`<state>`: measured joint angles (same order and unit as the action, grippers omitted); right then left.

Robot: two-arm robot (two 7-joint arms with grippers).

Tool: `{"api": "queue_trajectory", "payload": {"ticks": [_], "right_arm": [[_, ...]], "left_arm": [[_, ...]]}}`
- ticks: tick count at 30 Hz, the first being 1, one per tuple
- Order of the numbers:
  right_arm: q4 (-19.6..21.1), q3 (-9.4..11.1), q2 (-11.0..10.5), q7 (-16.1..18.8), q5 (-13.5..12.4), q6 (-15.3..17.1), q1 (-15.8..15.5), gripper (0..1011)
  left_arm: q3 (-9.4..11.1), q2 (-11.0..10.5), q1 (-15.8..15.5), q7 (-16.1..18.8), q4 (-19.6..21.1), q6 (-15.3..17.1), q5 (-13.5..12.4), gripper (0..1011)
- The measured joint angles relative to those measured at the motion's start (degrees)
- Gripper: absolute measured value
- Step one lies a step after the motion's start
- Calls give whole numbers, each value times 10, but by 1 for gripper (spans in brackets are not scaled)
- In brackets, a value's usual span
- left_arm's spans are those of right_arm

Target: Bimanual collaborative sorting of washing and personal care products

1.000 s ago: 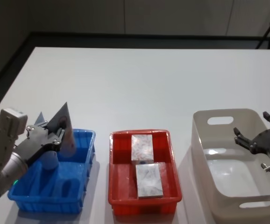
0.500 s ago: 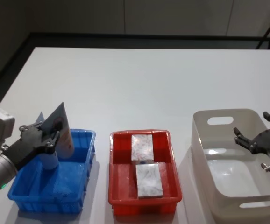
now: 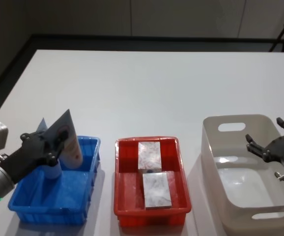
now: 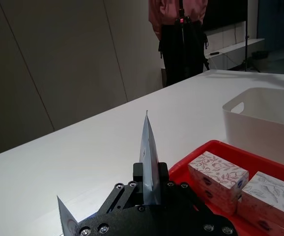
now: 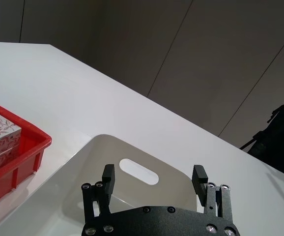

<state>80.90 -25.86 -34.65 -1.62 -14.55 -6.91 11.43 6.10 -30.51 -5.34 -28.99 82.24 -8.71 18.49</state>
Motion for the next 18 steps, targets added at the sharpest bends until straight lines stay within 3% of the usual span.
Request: {"api": "queue_trajectory", "payload": {"ticks": [18], "right_arm": [[0,0,0,0,0,0,0,1001]], "left_arm": [[46,-15,-17,-53,8,-19,37,169]]}}
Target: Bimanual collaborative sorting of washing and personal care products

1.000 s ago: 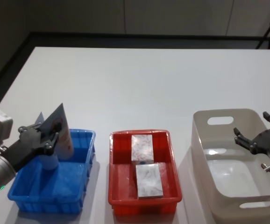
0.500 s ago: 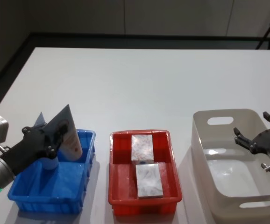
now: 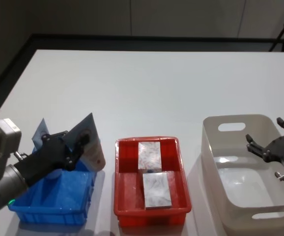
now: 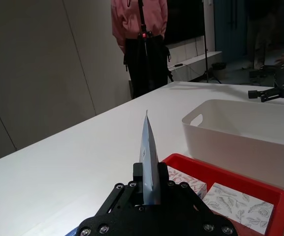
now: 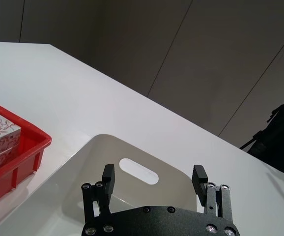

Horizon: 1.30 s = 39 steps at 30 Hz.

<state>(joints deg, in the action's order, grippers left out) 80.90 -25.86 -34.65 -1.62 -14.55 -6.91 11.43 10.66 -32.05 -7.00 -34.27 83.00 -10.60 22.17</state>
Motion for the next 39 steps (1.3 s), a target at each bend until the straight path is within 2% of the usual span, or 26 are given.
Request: {"api": "queue_trajectory", "payload": {"ticks": [19,39], "right_arm": [[0,0,0,0,0,0,0,1001],[0,0,0,0,0,0,0,1001]], "left_arm": [[56,-4,-28,-52,1,-11,31,169],[106,4,-60,-82,2,-18,54,169]]}}
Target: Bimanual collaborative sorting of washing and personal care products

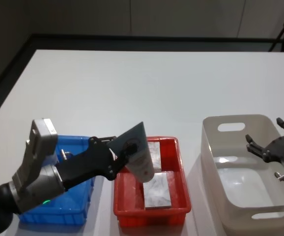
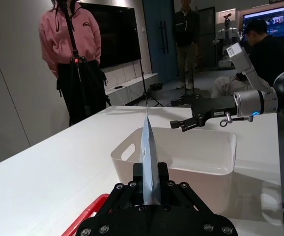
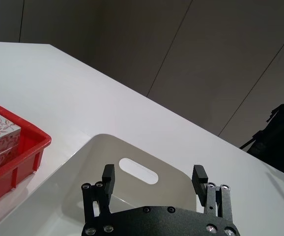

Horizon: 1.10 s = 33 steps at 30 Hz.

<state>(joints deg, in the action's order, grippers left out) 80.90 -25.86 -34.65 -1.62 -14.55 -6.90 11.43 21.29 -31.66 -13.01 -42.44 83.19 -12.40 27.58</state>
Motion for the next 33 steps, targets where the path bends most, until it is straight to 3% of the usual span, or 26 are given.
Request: {"api": "queue_trajectory", "payload": {"ticks": [33], "right_arm": [[0,0,0,0,0,0,0,1001]], "left_arm": [[72,9,-39,-36,-9,-6,29,169]]}}
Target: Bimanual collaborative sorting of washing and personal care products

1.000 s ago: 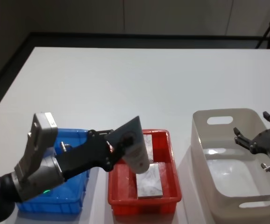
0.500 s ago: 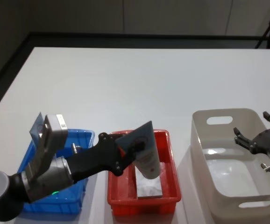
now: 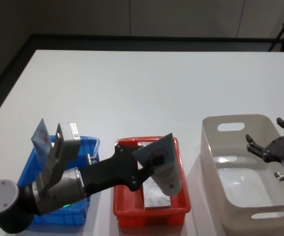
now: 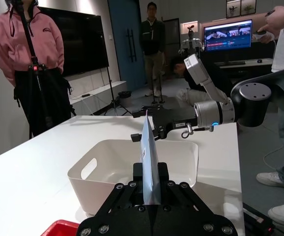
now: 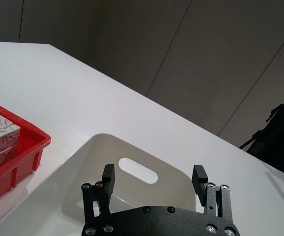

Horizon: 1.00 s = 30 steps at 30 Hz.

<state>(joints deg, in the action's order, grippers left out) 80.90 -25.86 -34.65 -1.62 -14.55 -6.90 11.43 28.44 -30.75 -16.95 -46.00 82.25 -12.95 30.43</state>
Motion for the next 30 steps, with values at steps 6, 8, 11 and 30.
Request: {"api": "queue_trajectory", "payload": {"ticks": [6,8,11,30], "right_arm": [[0,0,0,0,0,0,0,1001],[0,0,0,0,0,0,0,1001],[0,0,0,0,0,0,0,1001],[0,0,0,0,0,0,0,1001]], "left_arm": [[9,3,-4,-1,2,1,3,169],[10,3,-5,-1,2,1,3,169],[14,5,-7,-2,2,1,3,169],[19,7,-10,3,2,1,3,169]]}}
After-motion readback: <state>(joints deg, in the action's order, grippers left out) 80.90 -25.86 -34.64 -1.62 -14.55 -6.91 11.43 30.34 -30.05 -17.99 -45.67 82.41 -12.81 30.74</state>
